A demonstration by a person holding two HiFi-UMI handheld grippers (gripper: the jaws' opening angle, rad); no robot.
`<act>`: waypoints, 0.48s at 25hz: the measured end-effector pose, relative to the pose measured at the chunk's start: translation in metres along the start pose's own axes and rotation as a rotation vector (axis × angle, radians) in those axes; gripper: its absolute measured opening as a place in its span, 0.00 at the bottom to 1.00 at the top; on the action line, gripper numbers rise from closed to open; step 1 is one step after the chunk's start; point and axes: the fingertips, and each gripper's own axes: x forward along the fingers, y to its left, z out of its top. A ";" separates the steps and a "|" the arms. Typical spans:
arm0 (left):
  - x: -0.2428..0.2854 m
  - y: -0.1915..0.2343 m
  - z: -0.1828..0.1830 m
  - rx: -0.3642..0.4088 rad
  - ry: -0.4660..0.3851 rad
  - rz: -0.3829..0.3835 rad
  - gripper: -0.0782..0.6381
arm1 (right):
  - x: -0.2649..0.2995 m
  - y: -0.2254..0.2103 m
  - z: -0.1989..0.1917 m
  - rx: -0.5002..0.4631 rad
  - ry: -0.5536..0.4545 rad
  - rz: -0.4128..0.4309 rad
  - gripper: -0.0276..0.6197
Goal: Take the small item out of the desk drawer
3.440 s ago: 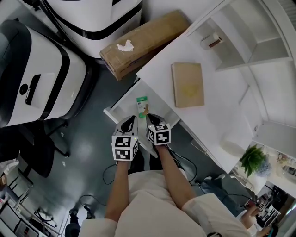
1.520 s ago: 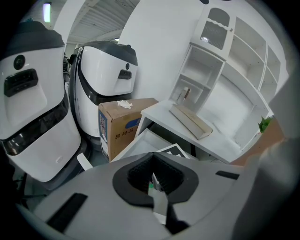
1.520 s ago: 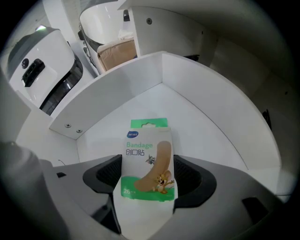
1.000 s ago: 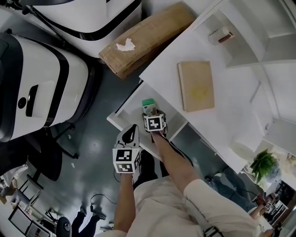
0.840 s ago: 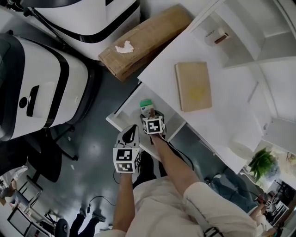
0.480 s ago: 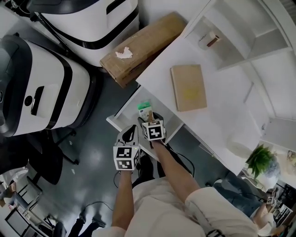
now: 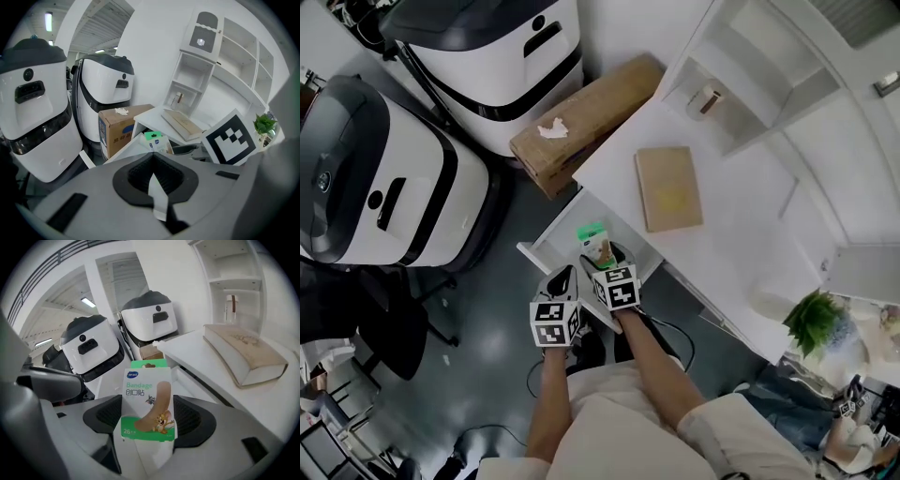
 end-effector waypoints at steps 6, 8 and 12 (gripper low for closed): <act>-0.020 -0.011 0.012 0.015 -0.030 -0.004 0.13 | -0.039 0.002 0.024 -0.011 -0.095 -0.006 0.60; -0.027 -0.016 0.018 0.022 -0.046 -0.008 0.13 | -0.054 0.004 0.029 -0.012 -0.128 -0.010 0.60; -0.040 -0.030 0.031 0.067 -0.078 -0.018 0.13 | -0.083 0.005 0.037 -0.016 -0.193 -0.029 0.60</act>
